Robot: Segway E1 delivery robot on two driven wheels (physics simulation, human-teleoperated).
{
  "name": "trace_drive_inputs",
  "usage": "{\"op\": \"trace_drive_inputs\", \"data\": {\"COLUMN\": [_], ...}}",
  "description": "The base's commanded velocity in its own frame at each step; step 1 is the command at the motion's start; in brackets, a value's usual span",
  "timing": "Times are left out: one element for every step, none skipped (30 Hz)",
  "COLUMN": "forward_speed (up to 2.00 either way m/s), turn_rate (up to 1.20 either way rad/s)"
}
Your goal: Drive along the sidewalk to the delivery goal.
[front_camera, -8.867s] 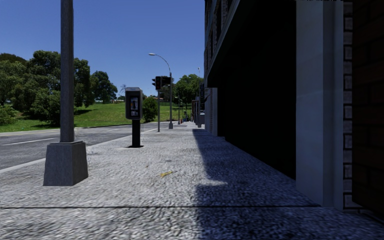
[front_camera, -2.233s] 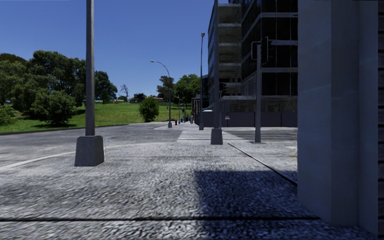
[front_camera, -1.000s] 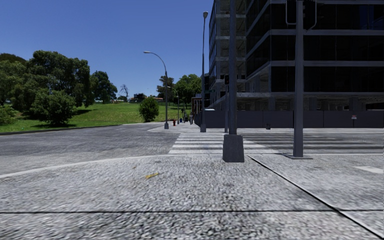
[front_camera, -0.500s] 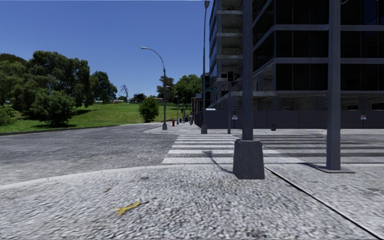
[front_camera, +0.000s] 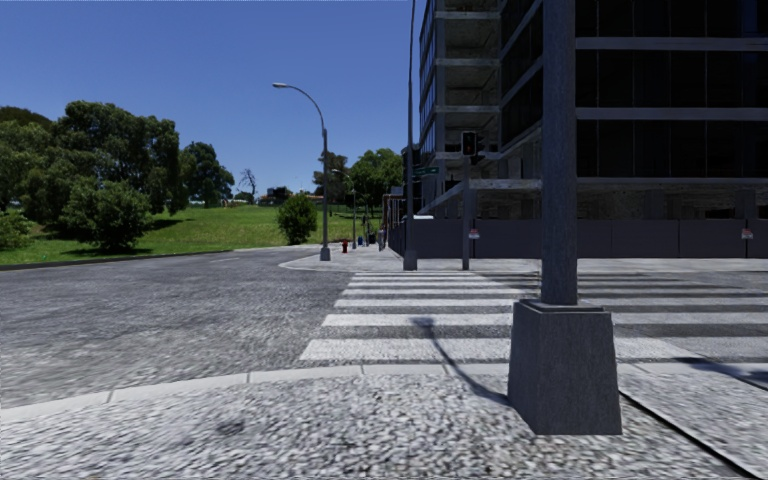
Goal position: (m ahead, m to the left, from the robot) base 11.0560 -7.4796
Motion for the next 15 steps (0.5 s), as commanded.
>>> {"op": "trace_drive_inputs", "data": {"forward_speed": [2.00,2.00,2.00,2.00,2.00,2.00,2.00,2.00,2.00,2.00,2.00,2.00,2.00,2.00,2.00], "turn_rate": [0.00,0.00,0.00,0.00,0.00,0.00,0.00,0.00,0.00,0.00,0.00,0.00,0.00,0.00,0.00]}}
